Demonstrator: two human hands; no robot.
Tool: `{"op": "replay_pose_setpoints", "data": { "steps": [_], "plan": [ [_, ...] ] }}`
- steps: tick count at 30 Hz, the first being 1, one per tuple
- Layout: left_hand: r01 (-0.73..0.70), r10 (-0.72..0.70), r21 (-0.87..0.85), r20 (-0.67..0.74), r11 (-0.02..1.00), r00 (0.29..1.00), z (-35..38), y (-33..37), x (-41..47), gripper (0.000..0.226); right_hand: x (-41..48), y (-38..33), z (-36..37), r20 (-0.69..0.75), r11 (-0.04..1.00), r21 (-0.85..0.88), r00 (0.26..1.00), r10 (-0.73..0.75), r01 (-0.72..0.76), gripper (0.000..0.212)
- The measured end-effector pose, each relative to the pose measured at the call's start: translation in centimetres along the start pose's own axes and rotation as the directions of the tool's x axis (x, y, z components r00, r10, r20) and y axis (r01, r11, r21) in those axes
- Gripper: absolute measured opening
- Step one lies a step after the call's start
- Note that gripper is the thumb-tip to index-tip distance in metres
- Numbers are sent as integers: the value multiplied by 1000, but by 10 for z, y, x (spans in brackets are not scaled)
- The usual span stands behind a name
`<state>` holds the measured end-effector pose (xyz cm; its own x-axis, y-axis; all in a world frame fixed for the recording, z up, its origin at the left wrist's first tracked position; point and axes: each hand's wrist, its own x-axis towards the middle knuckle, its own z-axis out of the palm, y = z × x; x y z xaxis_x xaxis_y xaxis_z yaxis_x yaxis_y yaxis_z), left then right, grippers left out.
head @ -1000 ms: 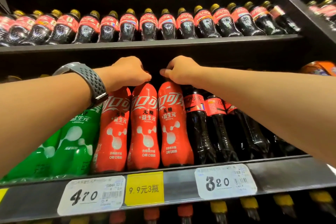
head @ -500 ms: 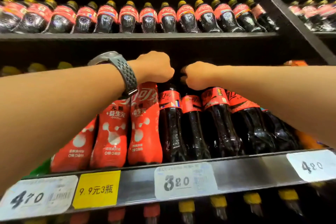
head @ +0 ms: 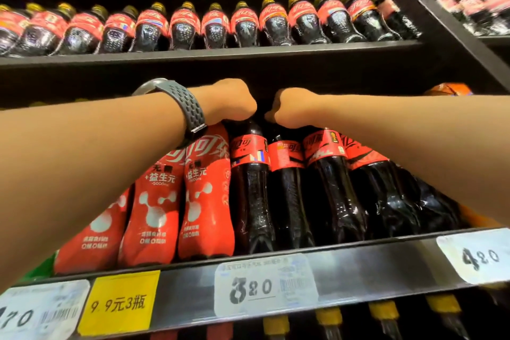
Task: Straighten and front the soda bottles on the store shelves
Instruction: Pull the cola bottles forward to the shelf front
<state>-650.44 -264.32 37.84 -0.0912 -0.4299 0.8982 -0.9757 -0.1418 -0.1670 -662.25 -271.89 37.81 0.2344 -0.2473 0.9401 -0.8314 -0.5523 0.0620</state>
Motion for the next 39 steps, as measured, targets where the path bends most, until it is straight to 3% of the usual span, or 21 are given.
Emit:
{"op": "replay_pose_setpoints", "data": {
  "steps": [6,16,26,39],
  "plan": [
    [36,-46,-177,-53,984,998,5,-1,0,28,-2,9,-4,-60,977,203,995,83,-70,52],
    [27,-54,-235,-110,972,992,6,-8,5,22,0,13,-10,-71,981,186,996,60,-46,57],
    [24,-35,-185,-59,982,998,0,-8,10,21,4,16,-19,-7,987,163,1000,4,-3,57],
    [88,-104,-184,-79,979,991,0,-1,5,33,3,20,-23,-30,992,128,999,10,-7,65]
  ]
}}
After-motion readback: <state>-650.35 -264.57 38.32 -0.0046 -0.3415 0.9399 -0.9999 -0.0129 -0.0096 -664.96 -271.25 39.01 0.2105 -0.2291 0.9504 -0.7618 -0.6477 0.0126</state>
